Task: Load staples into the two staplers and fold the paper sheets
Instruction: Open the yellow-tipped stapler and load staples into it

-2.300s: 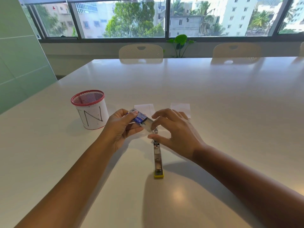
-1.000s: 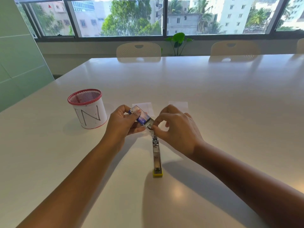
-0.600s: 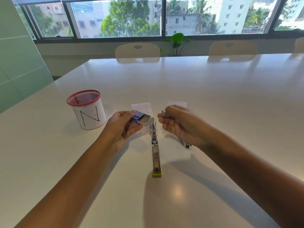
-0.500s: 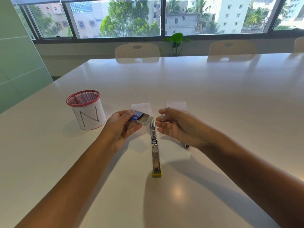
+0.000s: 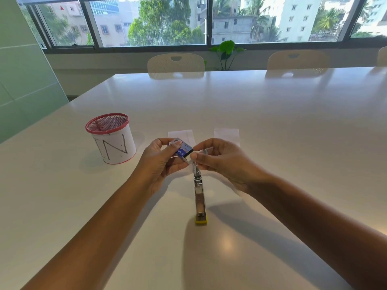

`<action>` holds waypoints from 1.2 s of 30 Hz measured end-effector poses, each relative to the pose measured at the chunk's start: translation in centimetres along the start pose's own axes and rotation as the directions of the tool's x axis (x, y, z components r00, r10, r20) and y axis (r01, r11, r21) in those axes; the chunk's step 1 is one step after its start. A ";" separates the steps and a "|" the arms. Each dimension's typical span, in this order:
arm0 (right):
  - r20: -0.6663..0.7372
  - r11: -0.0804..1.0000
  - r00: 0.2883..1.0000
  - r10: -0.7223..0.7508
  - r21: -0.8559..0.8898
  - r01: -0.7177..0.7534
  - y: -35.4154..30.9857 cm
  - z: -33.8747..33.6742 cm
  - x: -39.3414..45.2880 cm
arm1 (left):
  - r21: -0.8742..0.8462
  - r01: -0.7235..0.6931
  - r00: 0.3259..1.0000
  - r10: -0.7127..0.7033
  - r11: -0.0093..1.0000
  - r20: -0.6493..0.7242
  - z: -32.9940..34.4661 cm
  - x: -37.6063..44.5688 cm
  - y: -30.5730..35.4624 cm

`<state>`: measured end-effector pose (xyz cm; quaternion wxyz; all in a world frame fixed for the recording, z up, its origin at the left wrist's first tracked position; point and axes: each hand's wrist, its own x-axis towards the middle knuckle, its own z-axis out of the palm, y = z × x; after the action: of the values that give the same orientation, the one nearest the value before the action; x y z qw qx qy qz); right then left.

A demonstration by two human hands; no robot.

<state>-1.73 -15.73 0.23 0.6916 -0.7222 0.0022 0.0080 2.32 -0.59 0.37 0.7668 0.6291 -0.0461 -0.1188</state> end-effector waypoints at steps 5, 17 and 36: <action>-0.005 0.999 1.000 -0.021 0.045 0.022 0.3 0.0 0.2 | 0.056 -0.036 0.999 0.036 0.998 0.001 0.1 0.0 0.2; 0.026 0.993 0.999 0.023 0.116 -0.026 0.5 -0.3 0.6 | 0.124 -0.142 0.989 0.135 0.982 0.065 0.4 -0.2 0.5; 0.069 0.953 0.988 0.138 0.262 -0.152 -0.1 -1.1 0.6 | 0.123 -0.123 0.992 0.126 0.985 -0.017 -2.1 1.3 1.4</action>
<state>-1.10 -16.82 0.37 0.7799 -0.6200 0.0390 0.0764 4.18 1.39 1.19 0.7335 0.6720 -0.0829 -0.0597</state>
